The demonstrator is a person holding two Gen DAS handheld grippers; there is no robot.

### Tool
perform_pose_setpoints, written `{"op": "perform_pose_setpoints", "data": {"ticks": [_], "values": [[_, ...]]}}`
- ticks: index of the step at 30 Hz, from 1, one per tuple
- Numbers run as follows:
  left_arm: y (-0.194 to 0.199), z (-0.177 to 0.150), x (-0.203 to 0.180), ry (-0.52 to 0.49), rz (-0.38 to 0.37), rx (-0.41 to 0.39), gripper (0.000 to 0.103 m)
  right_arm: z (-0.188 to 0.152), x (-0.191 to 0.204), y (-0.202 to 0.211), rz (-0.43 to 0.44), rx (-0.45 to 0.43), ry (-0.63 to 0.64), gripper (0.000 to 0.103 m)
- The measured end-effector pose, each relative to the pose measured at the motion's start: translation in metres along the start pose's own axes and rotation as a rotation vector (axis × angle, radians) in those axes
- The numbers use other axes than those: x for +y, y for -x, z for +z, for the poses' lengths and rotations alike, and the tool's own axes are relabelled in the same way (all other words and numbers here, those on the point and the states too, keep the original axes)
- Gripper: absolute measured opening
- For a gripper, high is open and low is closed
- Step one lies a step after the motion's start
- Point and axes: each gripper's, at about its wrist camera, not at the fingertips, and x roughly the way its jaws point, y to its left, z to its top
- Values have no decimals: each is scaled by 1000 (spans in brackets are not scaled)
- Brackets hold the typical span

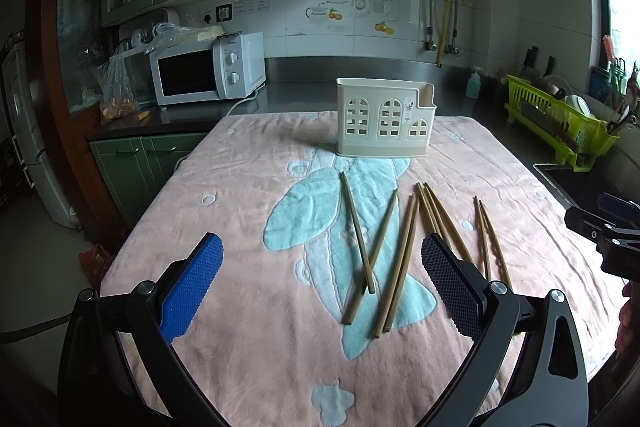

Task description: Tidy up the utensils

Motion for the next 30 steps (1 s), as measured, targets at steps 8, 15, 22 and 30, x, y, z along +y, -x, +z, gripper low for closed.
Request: {"op": "perform_pose_setpoints", "data": {"ticks": [8,15,22,30], "values": [[0,1,2,1,1,2,98,-1,2,-1,3,-3,4,97],[-1,2,4,4,5,3,98,-1,4,-1,2,-3,8,97],[-1,1,4,3,5,2,98,-2,5,0,1,-4,10,97],[-3,1,6,8,9,6,98,-2,5,-1,2,-2,10,97]]}}
